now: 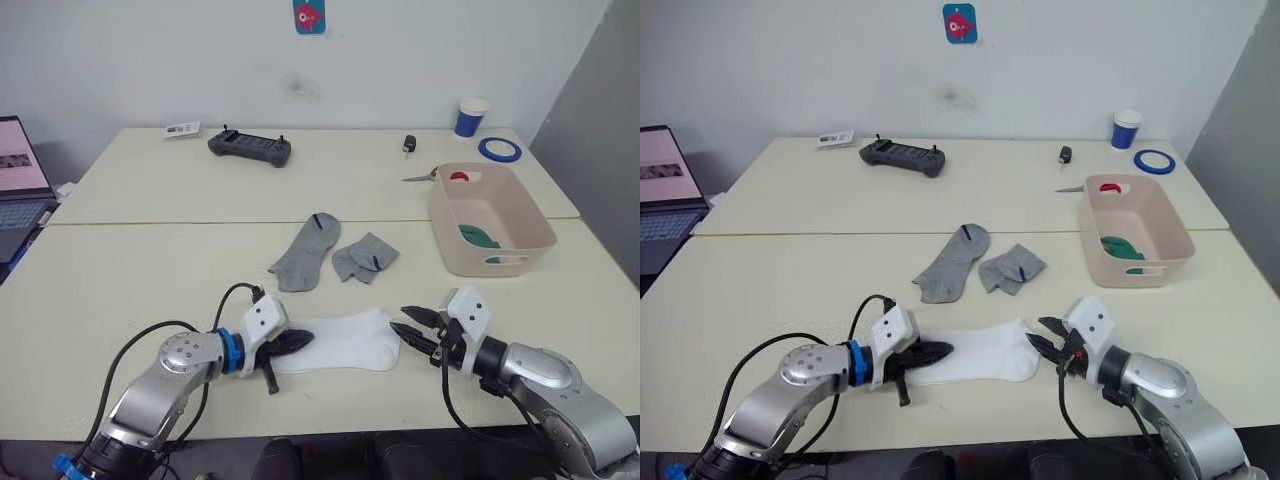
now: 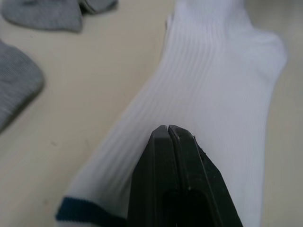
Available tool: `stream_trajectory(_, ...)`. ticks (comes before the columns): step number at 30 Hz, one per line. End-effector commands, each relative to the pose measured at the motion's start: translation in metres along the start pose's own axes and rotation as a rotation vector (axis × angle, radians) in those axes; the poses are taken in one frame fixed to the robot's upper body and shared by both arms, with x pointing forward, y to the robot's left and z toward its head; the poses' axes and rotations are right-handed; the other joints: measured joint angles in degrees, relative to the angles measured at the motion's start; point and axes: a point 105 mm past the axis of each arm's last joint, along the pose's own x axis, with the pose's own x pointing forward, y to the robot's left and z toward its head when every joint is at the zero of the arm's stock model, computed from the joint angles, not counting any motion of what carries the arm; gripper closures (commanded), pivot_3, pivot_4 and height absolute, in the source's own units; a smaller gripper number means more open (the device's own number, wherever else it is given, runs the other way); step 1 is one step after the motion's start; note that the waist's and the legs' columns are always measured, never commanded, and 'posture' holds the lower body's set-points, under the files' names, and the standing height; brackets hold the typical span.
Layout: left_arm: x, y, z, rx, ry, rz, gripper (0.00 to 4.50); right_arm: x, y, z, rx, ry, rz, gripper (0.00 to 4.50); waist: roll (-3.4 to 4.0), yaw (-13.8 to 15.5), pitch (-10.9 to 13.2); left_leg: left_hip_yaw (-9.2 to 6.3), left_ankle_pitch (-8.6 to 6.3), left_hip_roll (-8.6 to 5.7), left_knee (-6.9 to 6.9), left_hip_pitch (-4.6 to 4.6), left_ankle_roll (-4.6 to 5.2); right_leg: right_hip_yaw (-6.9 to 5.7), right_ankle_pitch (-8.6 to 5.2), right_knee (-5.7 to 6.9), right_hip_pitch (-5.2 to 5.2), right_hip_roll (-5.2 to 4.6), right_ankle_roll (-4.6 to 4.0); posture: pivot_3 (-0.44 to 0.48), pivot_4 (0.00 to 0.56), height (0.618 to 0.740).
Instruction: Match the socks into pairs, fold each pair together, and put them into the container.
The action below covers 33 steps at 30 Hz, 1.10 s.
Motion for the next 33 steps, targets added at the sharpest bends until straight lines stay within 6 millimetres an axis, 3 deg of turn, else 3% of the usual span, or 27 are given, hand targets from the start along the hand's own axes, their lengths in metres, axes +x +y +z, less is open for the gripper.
stream_trajectory(1,0.002,-0.004,-0.021,-0.008,0.069,-0.007,4.5,0.001,-0.005,-0.007,0.011,-0.001,-0.068,1.79,0.01,0.0,0.0,0.01,0.0,0.0,0.0,0.0,0.0,0.01,0.0,0.0,0.0,0.0,0.0,0.0,0.15,0.74)
stream_trajectory(4,0.004,-0.003,-0.023,-0.014,0.067,-0.002,4.5,0.006,-0.002,-0.018,0.049,0.019,-0.08,0.77,0.04,-0.01,-0.02,0.03,0.0,0.0,0.0,0.03,0.0,0.02,0.0,0.01,0.02,0.0,-0.01,0.0,0.15,0.74)
stream_trajectory(14,0.004,-0.005,-0.025,0.007,0.065,-0.005,4.5,0.026,0.009,-0.052,0.19,0.141,-0.081,0.77,0.1,-0.02,-0.22,0.1,0.0,0.0,0.02,0.12,0.0,0.09,-0.1,0.05,0.08,-0.02,-0.2,0.0,0.15,0.74)
stream_trajectory(20,0.003,-0.006,-0.026,0.01,0.063,-0.002,4.5,0.029,0.019,-0.046,0.179,0.121,-0.03,2.7,0.15,-0.03,-0.45,0.1,0.0,0.02,-0.03,0.18,0.0,0.08,-0.12,0.05,0.08,-0.01,-0.23,0.0,0.15,0.74)
stream_trajectory(25,0.004,-0.001,-0.019,-0.003,0.019,0.029,4.5,0.029,0.011,-0.037,0.172,0.079,-0.058,4.45,0.18,-0.02,-0.45,0.08,0.0,0.02,-0.07,0.17,0.0,0.07,-0.1,0.05,0.08,-0.01,-0.19,0.0,0.15,0.74)
stream_trajectory(33,0.011,0.007,0.025,-0.03,-0.122,0.054,4.5,0.015,-0.012,-0.021,0.124,0.028,-0.124,4.45,0.19,0.05,-0.35,0.06,0.01,-0.04,0.04,0.01,-0.01,0.07,-0.07,0.04,0.05,-0.02,-0.15,0.0,0.15,0.74)
